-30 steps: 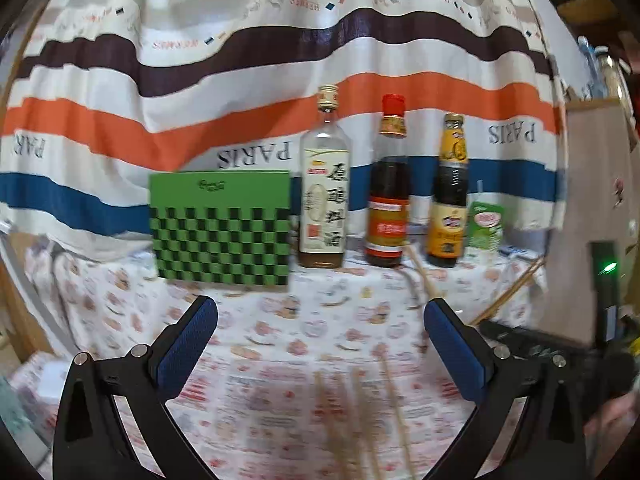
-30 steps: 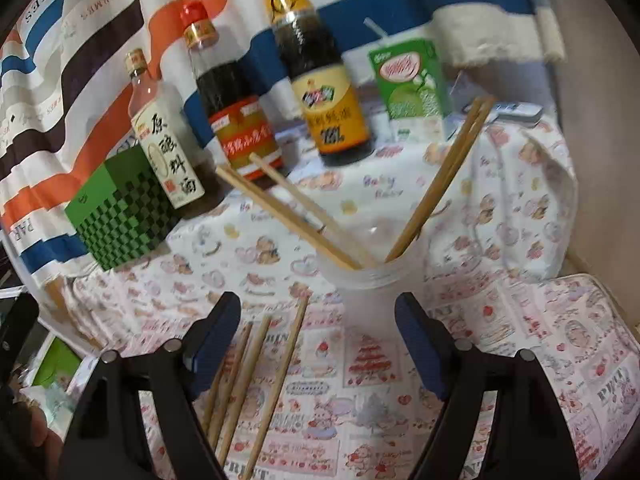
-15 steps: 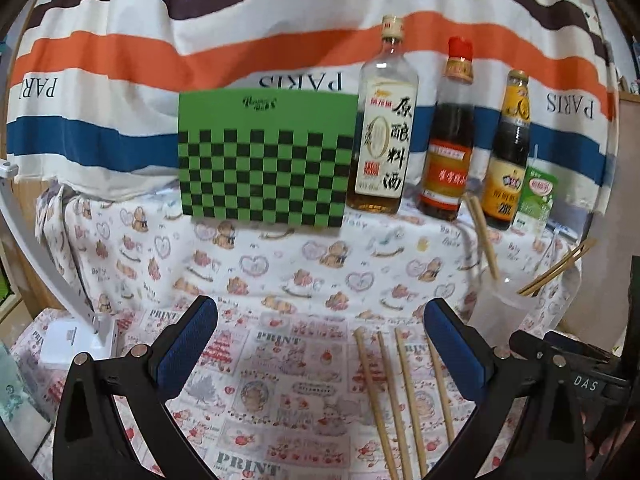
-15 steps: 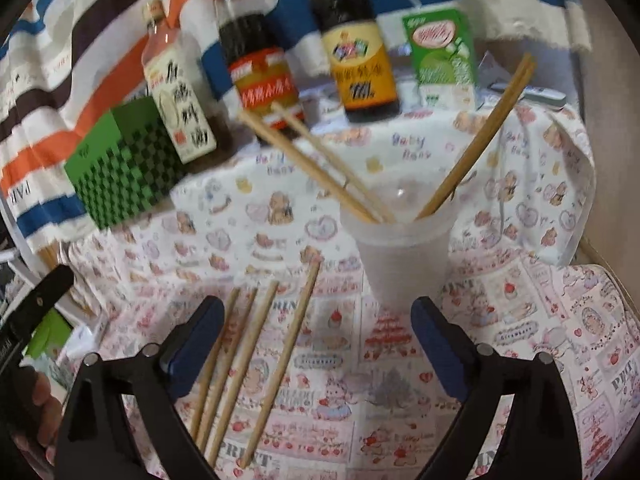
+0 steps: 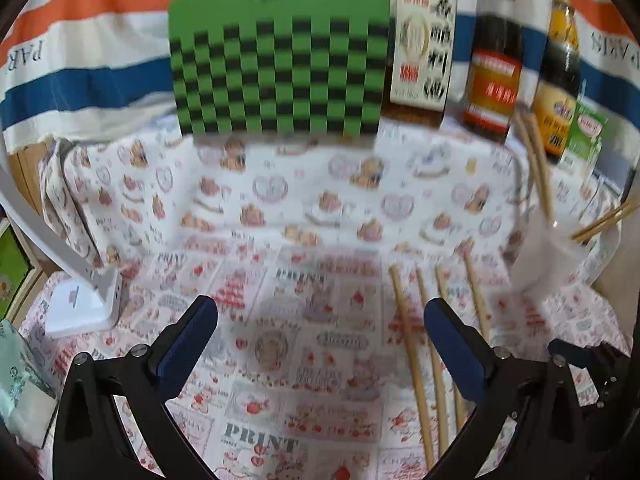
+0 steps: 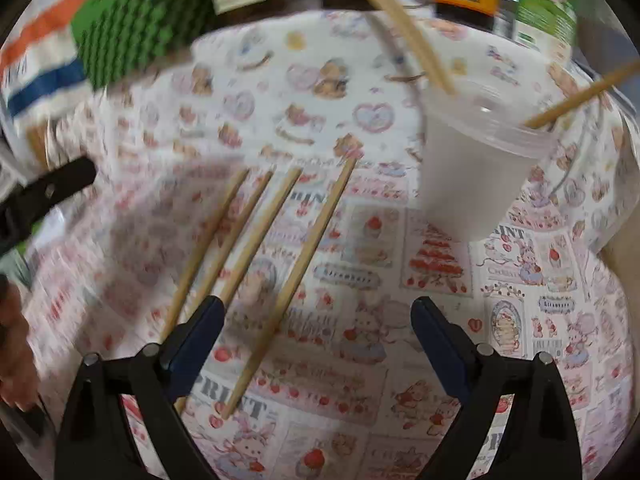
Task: Organize utensils
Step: 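Move both open tools back over the loose wooden chopsticks, then grasp a chopstick with the right tool while the left tool grasps another, then lift both chopsticks upright, carry them over the clear cup, open both tools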
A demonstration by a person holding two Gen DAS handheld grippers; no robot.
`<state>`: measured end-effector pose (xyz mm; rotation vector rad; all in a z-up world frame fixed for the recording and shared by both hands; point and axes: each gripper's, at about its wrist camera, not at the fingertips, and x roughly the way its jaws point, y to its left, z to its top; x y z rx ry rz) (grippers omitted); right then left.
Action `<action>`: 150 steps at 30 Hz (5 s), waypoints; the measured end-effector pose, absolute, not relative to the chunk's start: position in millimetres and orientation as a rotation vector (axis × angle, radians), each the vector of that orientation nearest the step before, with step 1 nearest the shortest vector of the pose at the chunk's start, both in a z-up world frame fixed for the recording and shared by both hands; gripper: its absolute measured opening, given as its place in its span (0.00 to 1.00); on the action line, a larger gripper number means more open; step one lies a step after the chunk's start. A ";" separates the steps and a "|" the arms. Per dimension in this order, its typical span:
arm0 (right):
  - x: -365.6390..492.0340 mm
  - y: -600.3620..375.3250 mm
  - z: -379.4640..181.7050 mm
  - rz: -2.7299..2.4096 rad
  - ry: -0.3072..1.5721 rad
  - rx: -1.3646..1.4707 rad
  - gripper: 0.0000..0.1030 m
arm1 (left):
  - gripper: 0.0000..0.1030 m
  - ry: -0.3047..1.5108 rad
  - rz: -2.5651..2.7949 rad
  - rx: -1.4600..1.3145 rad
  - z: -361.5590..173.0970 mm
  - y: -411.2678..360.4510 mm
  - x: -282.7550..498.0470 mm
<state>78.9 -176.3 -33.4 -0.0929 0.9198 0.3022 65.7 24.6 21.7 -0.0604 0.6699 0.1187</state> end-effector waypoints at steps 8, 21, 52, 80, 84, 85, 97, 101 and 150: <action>77.4 -167.2 -45.9 0.317 0.985 -0.157 0.91 | 0.99 0.724 0.135 -0.015 9.2 20.4 72.9; 80.7 -174.2 -41.0 0.300 0.981 -0.124 0.06 | 1.00 0.775 0.160 0.013 -4.0 19.3 78.5; 36.9 -219.0 42.7 0.203 0.441 0.088 0.06 | 0.08 1.085 -0.187 0.010 -46.6 -40.6 64.2; 21.2 -238.6 65.2 0.235 0.311 0.180 0.05 | 0.05 0.376 -0.216 -0.056 73.5 -13.9 -2.9; 20.8 -236.6 66.5 0.239 0.308 0.165 0.05 | 0.05 0.362 -0.185 -0.038 72.8 -15.4 -5.7; 20.7 -236.0 66.6 0.241 0.307 0.162 0.05 | 0.05 0.357 -0.180 -0.040 72.2 -15.2 -7.0; 37.1 -239.7 53.0 0.260 0.379 0.189 0.06 | 0.05 0.470 -0.191 -0.074 53.4 -13.9 17.3; 37.3 -235.1 53.3 0.243 0.383 0.144 0.06 | 0.05 0.497 -0.185 -0.055 48.2 -15.2 21.6; 49.4 -359.9 75.7 0.071 0.172 0.501 0.06 | 0.06 0.281 -0.362 0.064 111.4 -176.0 76.3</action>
